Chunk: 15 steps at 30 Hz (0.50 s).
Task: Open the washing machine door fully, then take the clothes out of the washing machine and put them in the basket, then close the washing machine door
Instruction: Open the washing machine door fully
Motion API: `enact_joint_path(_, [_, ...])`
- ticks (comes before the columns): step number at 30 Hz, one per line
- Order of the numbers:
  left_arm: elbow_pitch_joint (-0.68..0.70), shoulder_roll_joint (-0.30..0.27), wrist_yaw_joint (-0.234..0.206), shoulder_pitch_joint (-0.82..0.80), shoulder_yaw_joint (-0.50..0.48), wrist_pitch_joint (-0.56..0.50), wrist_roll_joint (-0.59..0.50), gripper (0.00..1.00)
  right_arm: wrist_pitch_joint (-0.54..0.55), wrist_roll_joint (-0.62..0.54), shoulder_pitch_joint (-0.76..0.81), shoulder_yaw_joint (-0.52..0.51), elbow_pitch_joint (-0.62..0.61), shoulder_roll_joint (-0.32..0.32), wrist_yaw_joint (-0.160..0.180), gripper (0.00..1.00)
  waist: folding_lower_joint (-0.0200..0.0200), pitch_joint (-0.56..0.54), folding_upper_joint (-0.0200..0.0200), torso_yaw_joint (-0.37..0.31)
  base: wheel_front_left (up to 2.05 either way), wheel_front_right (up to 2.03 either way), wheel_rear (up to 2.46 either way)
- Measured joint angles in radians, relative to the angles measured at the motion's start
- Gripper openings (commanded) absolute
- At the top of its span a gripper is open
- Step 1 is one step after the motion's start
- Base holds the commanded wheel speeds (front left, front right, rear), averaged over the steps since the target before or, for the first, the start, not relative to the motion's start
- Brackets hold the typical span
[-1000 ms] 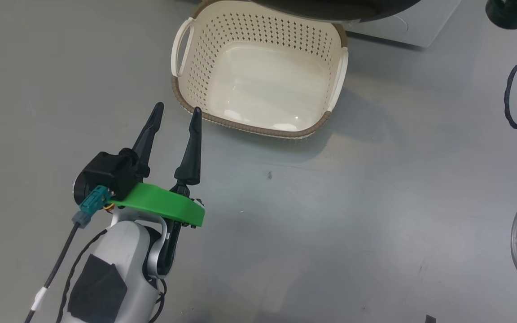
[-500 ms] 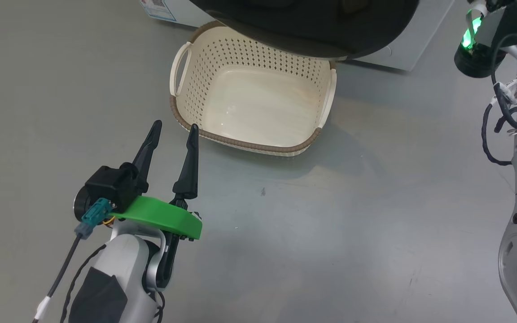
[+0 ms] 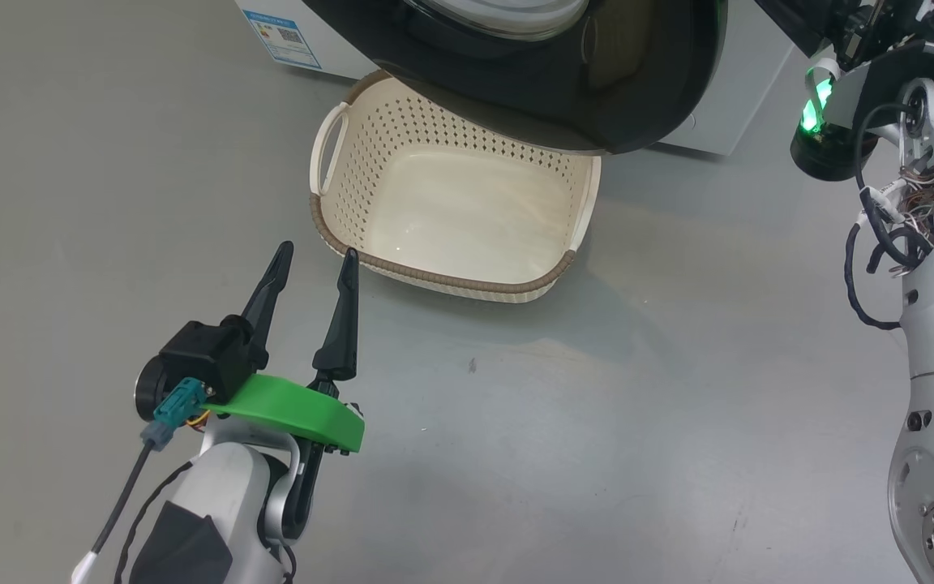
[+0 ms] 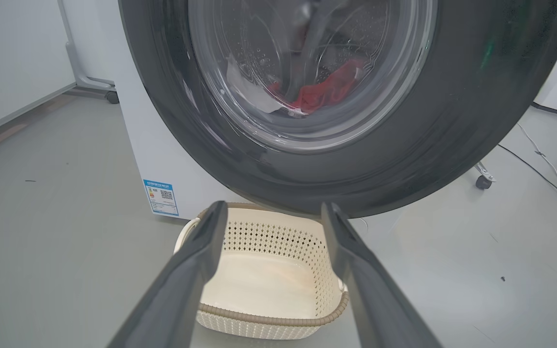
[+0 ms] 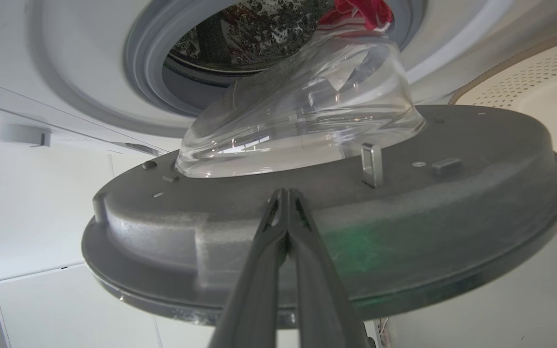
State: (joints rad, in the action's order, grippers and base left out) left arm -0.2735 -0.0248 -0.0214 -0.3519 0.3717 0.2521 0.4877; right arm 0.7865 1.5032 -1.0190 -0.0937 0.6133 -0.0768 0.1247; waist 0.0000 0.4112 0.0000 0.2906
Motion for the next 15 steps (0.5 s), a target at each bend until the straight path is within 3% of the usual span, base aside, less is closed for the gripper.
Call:
enact_joint_path(6, [0.0, 0.0, 0.0, 0.002, -0.007, 0.0, -0.009, 1.0, -0.007, 0.001, 0.016, 0.011, -0.004, 0.002, -0.006, 0.0, 0.0, -0.009, 0.0, -0.005, 0.0, 0.0, 0.0])
enact_joint_path(12, [-0.001, 0.0, 0.0, 0.01, -0.012, 0.0, -0.014, 1.0, -0.071, -0.057, 0.055, 0.031, -0.013, 0.006, -0.065, 0.0, 0.0, -0.032, 0.0, -0.015, 0.0, 0.0, 0.0])
enact_joint_path(15, [-0.003, -0.001, 0.0, 0.025, -0.017, 0.0, -0.014, 1.0, -0.103, -0.114, 0.076, 0.061, -0.03, -0.005, -0.113, 0.0, 0.0, -0.048, 0.0, -0.021, 0.0, 0.0, 0.0])
